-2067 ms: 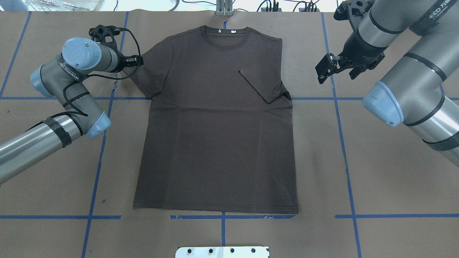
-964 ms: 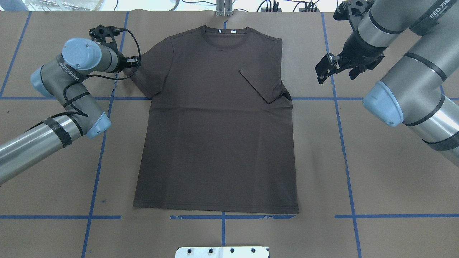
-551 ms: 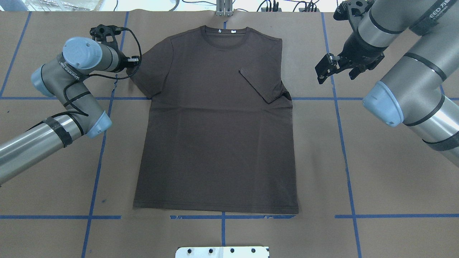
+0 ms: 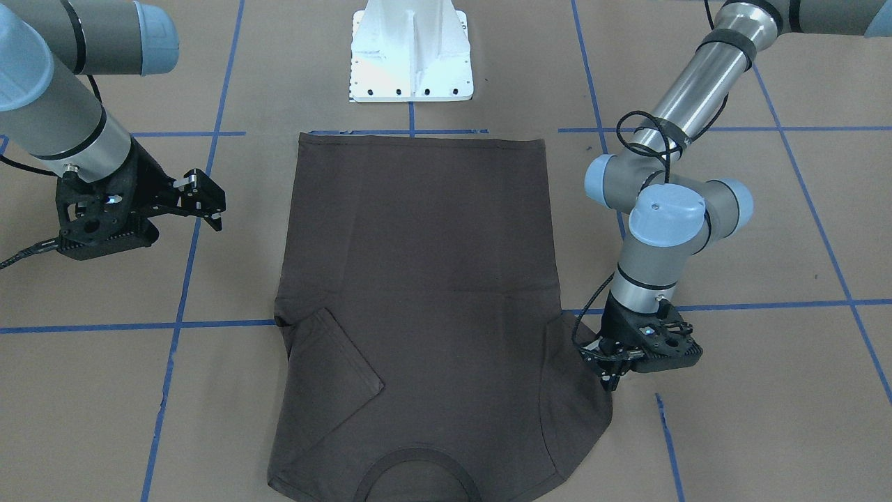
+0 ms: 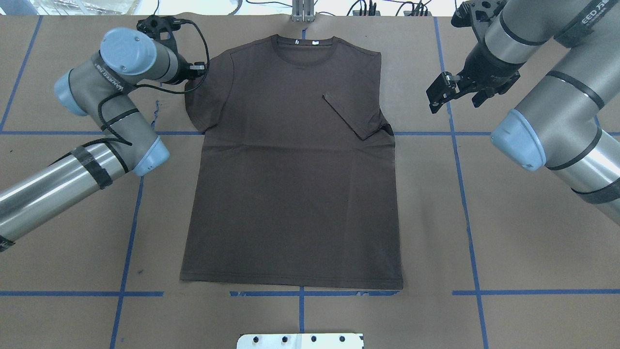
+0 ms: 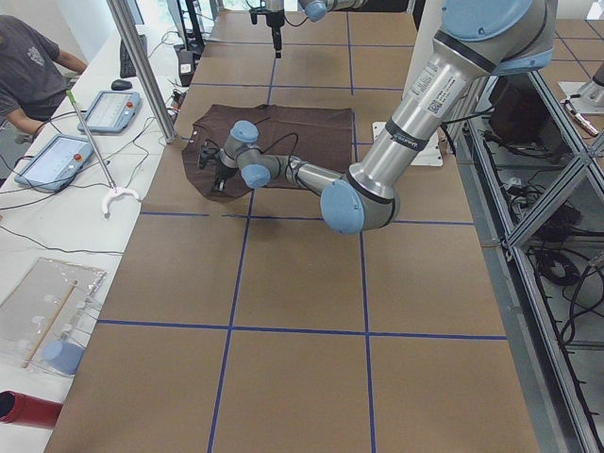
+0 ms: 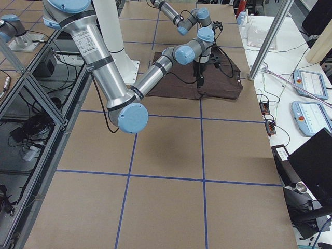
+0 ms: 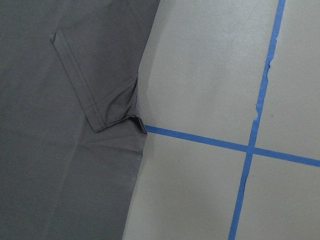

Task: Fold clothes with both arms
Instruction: 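Fold the sleeve inward over the shirt body with the left gripper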

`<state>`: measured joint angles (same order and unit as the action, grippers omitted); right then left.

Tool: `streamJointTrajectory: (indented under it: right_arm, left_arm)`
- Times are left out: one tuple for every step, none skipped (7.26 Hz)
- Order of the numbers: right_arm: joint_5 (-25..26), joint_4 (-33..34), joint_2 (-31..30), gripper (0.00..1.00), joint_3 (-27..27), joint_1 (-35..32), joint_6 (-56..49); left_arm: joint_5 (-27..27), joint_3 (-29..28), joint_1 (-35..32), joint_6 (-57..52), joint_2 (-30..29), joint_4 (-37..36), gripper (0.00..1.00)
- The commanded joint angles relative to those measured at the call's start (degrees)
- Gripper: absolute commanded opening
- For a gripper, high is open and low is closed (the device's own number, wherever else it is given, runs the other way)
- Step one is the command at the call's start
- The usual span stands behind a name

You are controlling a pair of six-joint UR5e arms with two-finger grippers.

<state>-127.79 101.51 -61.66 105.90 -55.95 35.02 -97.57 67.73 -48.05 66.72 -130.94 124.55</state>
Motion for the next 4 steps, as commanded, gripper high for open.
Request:
streamJointTrajectory:
  right_arm:
    - [0.0,0.0,-0.2,1.0,0.1,0.0,-0.1]
    - [0.0,0.0,-0.3,1.0,0.1,-0.1,-0.2]
    - [0.0,0.0,-0.3,1.0,0.1,-0.1,-0.2]
    - [0.0,0.0,-0.3,1.0,0.1,-0.1,-0.2]
  left_arm:
    - [-0.5,-3.4,0.7,6.7,-10.2,-5.6,0.0]
    - [-0.3,-9.7,2.6,9.9,-14.3,-4.5,0.0]
    - [-0.2,-13.5,3.4,11.0,-15.3,0.6,0.0]
    - [0.1,-16.0,3.9,11.0,-15.4,3.0,0.0]
